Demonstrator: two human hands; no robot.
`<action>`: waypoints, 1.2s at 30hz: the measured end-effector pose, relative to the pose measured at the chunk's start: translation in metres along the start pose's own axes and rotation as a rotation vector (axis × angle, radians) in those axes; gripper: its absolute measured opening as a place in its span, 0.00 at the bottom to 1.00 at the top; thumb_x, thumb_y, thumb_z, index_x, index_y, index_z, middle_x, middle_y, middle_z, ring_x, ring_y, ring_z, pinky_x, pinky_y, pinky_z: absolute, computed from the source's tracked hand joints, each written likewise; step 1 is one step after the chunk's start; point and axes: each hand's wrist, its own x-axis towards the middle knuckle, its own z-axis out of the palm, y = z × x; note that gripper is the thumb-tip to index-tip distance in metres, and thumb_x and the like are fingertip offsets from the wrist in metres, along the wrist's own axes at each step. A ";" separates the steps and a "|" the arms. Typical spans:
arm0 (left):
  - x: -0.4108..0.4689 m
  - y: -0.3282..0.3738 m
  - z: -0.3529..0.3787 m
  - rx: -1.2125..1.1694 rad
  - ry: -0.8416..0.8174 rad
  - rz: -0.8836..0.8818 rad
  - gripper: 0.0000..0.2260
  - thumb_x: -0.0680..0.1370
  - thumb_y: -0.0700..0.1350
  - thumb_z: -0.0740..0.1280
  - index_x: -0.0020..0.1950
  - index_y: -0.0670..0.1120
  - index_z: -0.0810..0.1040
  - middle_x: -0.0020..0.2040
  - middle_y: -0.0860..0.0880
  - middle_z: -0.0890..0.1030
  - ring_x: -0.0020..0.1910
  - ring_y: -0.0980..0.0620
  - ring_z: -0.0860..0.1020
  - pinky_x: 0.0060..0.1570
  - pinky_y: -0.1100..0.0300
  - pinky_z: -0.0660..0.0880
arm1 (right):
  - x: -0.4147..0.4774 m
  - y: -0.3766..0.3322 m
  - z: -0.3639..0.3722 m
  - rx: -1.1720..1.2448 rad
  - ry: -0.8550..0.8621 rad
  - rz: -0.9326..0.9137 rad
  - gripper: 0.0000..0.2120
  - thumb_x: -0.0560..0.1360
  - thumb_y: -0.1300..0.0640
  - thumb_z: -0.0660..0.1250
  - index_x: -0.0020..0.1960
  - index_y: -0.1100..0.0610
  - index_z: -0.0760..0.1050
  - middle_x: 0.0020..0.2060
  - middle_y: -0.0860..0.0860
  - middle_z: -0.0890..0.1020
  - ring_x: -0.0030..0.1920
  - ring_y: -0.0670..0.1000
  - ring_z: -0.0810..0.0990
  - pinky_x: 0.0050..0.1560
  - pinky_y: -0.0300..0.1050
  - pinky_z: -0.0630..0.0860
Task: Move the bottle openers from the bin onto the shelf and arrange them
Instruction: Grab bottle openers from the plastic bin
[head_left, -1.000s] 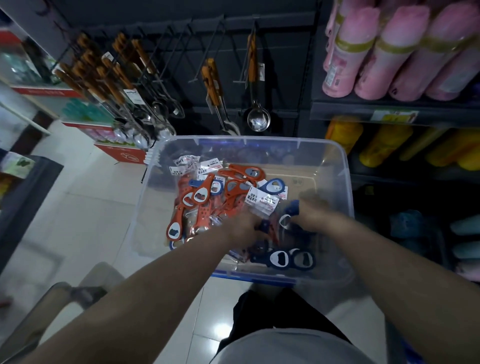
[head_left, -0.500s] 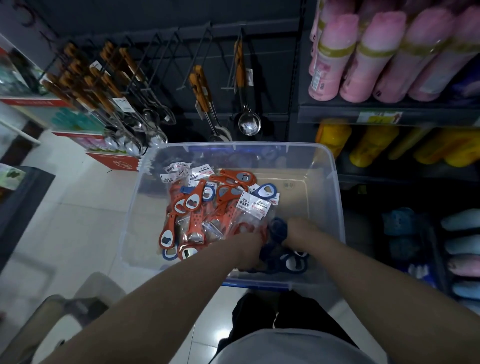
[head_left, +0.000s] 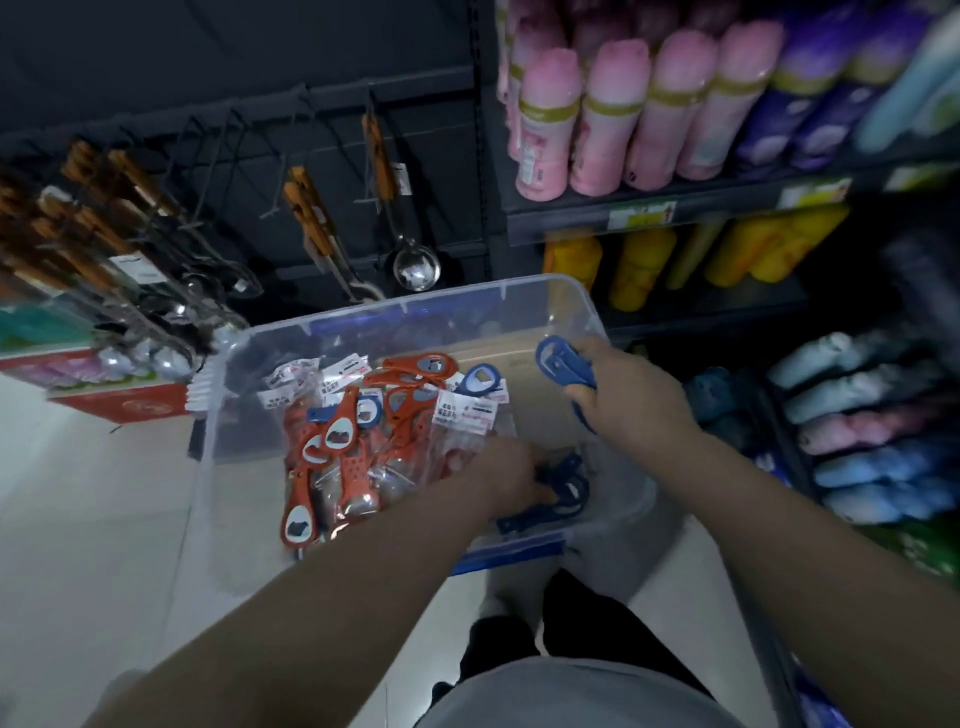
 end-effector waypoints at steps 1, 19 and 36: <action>0.004 0.004 0.005 0.023 -0.025 0.028 0.14 0.76 0.47 0.68 0.58 0.42 0.77 0.55 0.43 0.79 0.51 0.46 0.76 0.45 0.58 0.68 | -0.006 0.003 -0.004 -0.015 0.020 0.010 0.19 0.77 0.52 0.64 0.67 0.51 0.66 0.55 0.53 0.79 0.54 0.58 0.78 0.45 0.49 0.72; 0.014 0.002 -0.047 -0.450 0.432 -0.053 0.04 0.77 0.40 0.66 0.50 0.43 0.75 0.45 0.40 0.81 0.43 0.42 0.79 0.42 0.52 0.75 | -0.068 0.016 -0.021 0.243 0.337 0.263 0.17 0.78 0.54 0.62 0.66 0.54 0.66 0.55 0.54 0.80 0.53 0.59 0.77 0.41 0.47 0.66; 0.068 0.407 -0.027 -0.411 0.341 0.519 0.10 0.74 0.37 0.67 0.55 0.40 0.80 0.48 0.43 0.81 0.44 0.48 0.77 0.42 0.59 0.71 | -0.198 0.269 -0.181 0.078 0.617 0.788 0.12 0.80 0.53 0.58 0.62 0.54 0.65 0.53 0.56 0.79 0.52 0.60 0.77 0.43 0.50 0.70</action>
